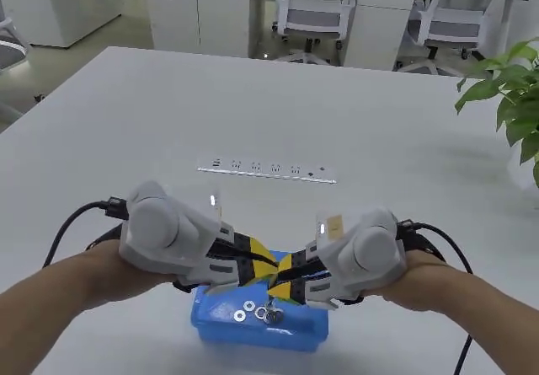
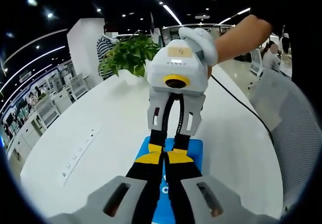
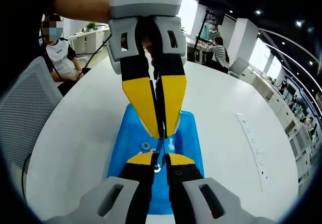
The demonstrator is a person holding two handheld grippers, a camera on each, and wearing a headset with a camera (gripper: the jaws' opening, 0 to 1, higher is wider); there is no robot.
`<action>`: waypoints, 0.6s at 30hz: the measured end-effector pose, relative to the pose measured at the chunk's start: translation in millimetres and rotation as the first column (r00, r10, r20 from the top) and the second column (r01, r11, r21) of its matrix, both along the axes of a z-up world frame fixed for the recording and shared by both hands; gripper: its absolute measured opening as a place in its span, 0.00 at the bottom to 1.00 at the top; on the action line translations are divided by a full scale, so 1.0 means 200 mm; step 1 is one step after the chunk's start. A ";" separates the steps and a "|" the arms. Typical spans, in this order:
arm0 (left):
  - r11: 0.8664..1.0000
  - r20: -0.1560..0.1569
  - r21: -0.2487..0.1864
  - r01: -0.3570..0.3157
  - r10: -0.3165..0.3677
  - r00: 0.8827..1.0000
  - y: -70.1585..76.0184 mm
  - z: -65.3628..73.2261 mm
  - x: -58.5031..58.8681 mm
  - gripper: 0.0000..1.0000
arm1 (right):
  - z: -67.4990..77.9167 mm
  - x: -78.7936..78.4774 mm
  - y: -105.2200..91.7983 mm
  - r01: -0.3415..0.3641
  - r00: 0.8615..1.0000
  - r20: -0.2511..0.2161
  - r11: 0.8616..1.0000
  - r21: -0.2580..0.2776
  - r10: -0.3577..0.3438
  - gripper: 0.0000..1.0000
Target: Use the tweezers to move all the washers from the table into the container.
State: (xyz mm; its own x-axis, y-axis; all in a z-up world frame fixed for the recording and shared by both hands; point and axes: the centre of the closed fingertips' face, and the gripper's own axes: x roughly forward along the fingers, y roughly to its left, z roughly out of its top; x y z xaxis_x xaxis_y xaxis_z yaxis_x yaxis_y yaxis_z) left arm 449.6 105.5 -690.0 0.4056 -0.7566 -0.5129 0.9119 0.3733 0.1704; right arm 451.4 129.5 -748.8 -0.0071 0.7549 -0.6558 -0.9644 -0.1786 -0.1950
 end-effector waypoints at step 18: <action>0.999 0.004 -0.003 0.039 -0.039 0.999 0.01 0.06 -0.02 0.05 | 0.05 -0.02 0.00 -0.005 1.000 -0.004 1.000 0.021 0.005 0.10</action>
State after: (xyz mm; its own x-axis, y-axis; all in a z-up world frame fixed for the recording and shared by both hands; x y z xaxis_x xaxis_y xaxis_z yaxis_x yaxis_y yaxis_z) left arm 444.7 106.8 -677.6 0.3778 -0.7735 -0.5090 0.9251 0.3384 0.1724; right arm 446.4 129.3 -738.7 -0.0141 0.7683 -0.6400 -0.9643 -0.1797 -0.1945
